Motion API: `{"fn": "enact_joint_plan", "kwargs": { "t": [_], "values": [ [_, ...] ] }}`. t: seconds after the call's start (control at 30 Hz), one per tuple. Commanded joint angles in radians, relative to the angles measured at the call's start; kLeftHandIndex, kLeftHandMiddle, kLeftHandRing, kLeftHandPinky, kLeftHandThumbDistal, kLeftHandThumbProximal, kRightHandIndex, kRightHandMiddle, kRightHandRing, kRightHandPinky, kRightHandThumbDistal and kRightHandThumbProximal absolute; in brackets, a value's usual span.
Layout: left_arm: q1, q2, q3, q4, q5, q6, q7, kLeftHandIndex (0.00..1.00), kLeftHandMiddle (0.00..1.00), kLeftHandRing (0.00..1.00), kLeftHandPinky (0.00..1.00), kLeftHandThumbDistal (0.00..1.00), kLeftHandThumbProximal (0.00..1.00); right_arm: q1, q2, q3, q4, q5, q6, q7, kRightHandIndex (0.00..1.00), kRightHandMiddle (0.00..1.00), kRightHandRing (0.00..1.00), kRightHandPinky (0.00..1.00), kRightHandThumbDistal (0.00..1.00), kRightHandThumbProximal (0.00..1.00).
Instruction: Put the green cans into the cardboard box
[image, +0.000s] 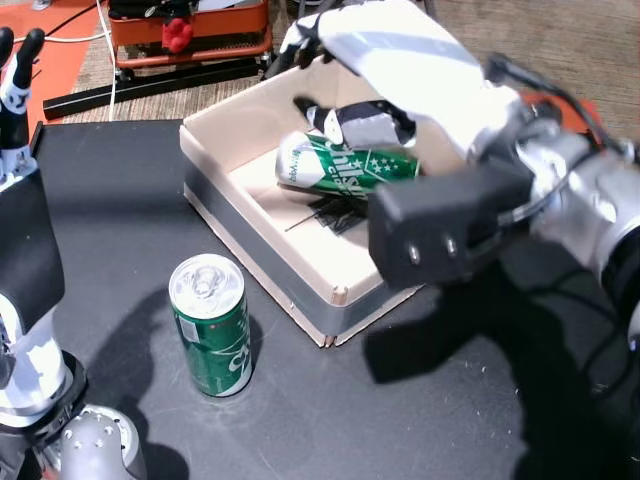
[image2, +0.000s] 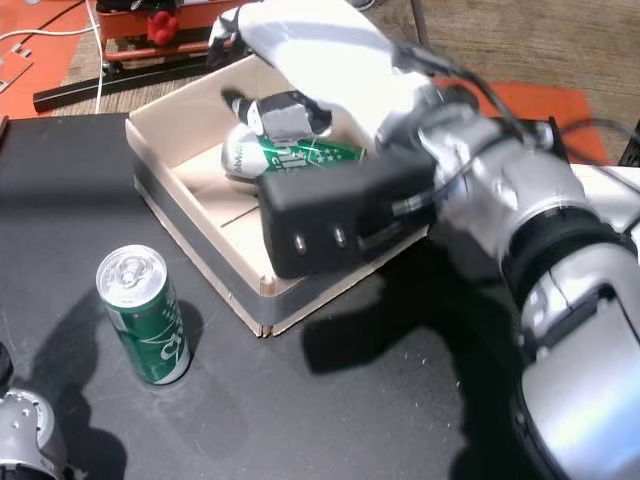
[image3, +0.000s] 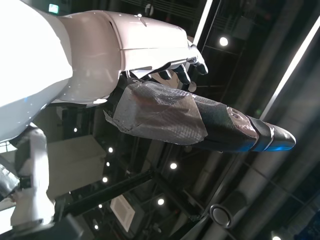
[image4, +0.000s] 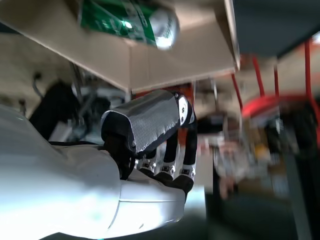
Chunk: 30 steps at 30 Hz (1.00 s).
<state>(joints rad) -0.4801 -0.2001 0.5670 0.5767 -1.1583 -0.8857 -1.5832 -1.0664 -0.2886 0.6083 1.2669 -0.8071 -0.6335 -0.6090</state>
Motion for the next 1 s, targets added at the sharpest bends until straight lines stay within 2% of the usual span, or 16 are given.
{"fn": "enact_joint_plan", "kwargs": {
  "t": [0.0, 0.1, 0.2, 0.4, 0.5, 0.53, 0.63, 0.8, 0.83, 0.97],
  "values": [
    [0.023, -0.074, 0.026, 0.009, -0.013, 0.009, -0.015, 0.88, 0.89, 0.89, 0.94, 1.00, 0.83, 0.051, -0.015, -0.008, -0.019, -0.005, -0.036, -0.111, 0.39, 0.42, 0.48, 0.49, 0.59, 0.00],
    [0.025, -0.073, 0.031, 0.005, -0.014, 0.017, -0.012, 0.91, 0.90, 0.88, 0.94, 1.00, 0.83, 0.117, -0.029, -0.032, -0.047, 0.018, -0.102, -0.217, 0.41, 0.43, 0.48, 0.49, 0.54, 0.00],
    [0.036, -0.072, 0.028, -0.003, -0.009, 0.037, -0.006, 0.91, 0.91, 0.88, 0.92, 1.00, 0.80, 0.195, -0.057, -0.065, -0.090, 0.043, -0.172, -0.259, 0.45, 0.46, 0.50, 0.51, 0.47, 0.00],
    [0.051, -0.069, 0.029, -0.016, -0.001, 0.051, -0.002, 0.94, 0.91, 0.88, 0.90, 1.00, 0.78, 0.380, -0.123, -0.149, -0.188, 0.098, -0.308, -0.296, 0.44, 0.45, 0.52, 0.55, 0.49, 0.00],
    [0.054, -0.067, 0.030, -0.021, -0.002, 0.058, -0.003, 0.93, 0.91, 0.89, 0.90, 1.00, 0.76, 0.460, -0.144, -0.185, -0.222, 0.104, -0.349, -0.316, 0.44, 0.46, 0.52, 0.55, 0.46, 0.00],
    [0.056, -0.068, 0.029, -0.024, 0.001, 0.058, 0.000, 0.92, 0.91, 0.89, 0.89, 1.00, 0.76, 0.487, -0.149, -0.200, -0.228, 0.112, -0.376, -0.325, 0.45, 0.46, 0.52, 0.55, 0.50, 0.00],
    [0.062, -0.066, 0.025, -0.029, 0.009, 0.063, 0.009, 0.93, 0.91, 0.89, 0.89, 1.00, 0.77, 0.561, -0.159, -0.244, -0.250, 0.134, -0.446, -0.340, 0.45, 0.46, 0.51, 0.55, 0.49, 0.00],
    [0.061, -0.052, 0.028, -0.020, 0.015, 0.067, 0.001, 0.93, 0.92, 0.90, 0.92, 1.00, 0.79, 0.660, -0.172, -0.292, -0.252, 0.387, -0.674, -0.055, 0.48, 0.50, 0.54, 0.55, 0.43, 0.00],
    [0.058, -0.051, 0.031, -0.015, 0.015, 0.065, 0.000, 0.92, 0.92, 0.89, 0.92, 1.00, 0.78, 0.675, -0.183, -0.269, -0.255, 0.471, -0.719, 0.033, 0.49, 0.52, 0.57, 0.57, 0.42, 0.00],
    [0.055, -0.045, 0.028, 0.002, 0.020, 0.093, 0.003, 0.89, 0.91, 0.88, 0.91, 1.00, 0.70, 0.725, -0.258, -0.136, -0.340, 0.753, -0.871, 0.255, 0.50, 0.54, 0.58, 0.60, 0.50, 0.00]
  ]
}}
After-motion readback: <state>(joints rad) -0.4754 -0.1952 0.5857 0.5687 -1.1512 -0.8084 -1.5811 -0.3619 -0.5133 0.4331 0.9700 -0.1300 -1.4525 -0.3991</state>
